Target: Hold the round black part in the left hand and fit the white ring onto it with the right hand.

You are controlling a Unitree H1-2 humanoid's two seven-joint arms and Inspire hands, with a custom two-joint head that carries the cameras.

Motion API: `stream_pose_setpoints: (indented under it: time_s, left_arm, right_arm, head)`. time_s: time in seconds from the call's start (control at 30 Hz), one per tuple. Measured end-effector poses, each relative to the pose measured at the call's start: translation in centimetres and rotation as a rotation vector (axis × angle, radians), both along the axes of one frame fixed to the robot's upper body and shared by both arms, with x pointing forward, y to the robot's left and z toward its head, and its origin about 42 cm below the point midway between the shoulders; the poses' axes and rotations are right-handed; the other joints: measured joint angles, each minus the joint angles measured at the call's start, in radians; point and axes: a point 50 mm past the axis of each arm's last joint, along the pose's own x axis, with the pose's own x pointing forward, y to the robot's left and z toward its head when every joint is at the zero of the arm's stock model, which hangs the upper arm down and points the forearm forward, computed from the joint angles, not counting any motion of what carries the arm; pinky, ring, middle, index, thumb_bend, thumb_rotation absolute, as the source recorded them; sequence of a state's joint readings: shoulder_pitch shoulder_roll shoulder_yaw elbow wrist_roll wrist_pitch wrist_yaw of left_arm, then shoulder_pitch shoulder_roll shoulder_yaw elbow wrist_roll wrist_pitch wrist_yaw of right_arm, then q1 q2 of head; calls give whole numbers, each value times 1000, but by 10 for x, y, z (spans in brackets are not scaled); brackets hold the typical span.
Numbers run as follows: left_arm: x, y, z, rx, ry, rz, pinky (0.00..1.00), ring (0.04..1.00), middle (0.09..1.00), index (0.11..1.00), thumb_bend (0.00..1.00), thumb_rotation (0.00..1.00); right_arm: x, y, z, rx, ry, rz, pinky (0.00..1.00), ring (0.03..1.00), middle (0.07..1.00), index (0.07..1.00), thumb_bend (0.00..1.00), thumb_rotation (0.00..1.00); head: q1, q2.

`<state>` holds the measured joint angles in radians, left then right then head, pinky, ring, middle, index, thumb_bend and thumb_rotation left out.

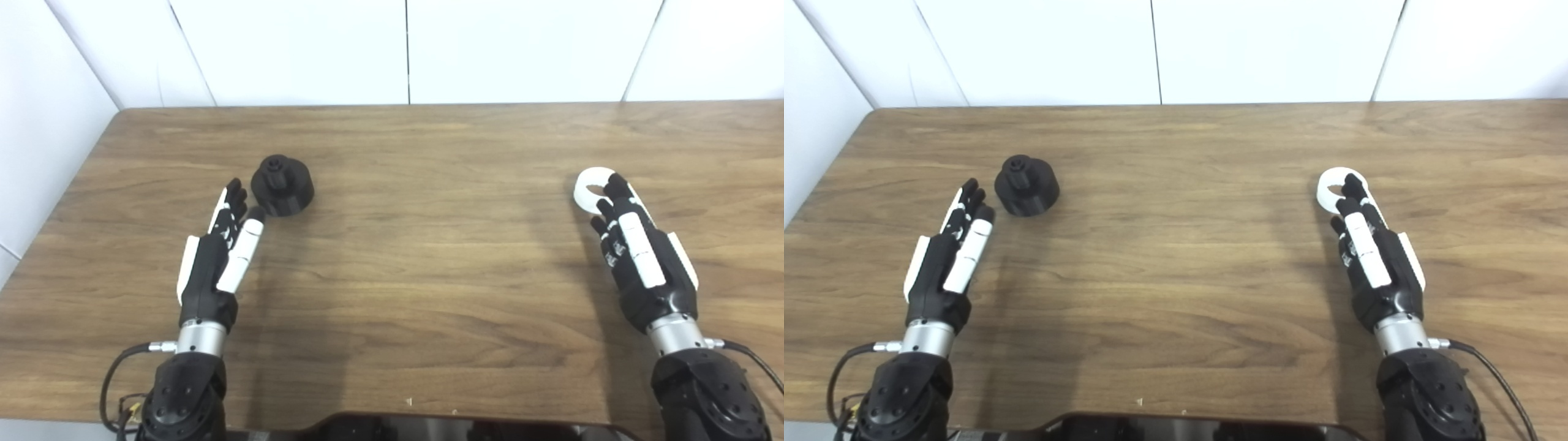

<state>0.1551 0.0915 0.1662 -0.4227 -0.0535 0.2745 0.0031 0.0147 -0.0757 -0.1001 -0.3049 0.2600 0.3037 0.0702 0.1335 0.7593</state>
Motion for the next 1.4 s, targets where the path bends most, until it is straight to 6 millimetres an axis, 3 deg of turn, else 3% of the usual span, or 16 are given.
stream_pose_setpoints:
  time_s: [0.5,0.57,0.7,0.83,1.0,1.4]
  left_arm:
    - [1,-3,0,-39,-27,13,1000,993,997,978,546,739]
    - [1,-3,0,-14,-19,11,986,997,1000,994,560,815]
    - [3,-4,0,59,9,-2,1000,1000,1000,1000,575,768]
    - [4,8,1,102,46,-14,1000,1000,1000,1000,617,655]
    - [14,34,17,193,51,-30,1000,1000,1000,1000,650,659]
    - [49,60,47,422,44,-50,934,995,1000,988,772,467]
  right_arm:
    - [0,0,0,14,-2,3,1000,1000,1000,981,541,761]
    - [0,0,0,14,-2,3,1000,1000,1000,981,538,765]
    - [0,1,0,13,-2,4,1000,1000,1000,979,552,770]
    - [0,0,0,9,-2,3,1000,1000,1000,980,549,768]
    - [0,1,0,11,-1,5,1000,1000,1000,978,542,748]
    - [0,4,-1,21,0,1,1000,998,985,957,571,715]
  head:
    - [3,2]
    - [3,2]
    - [6,-3]
    - [9,-6]
    - [15,-9]
    - [23,-25]
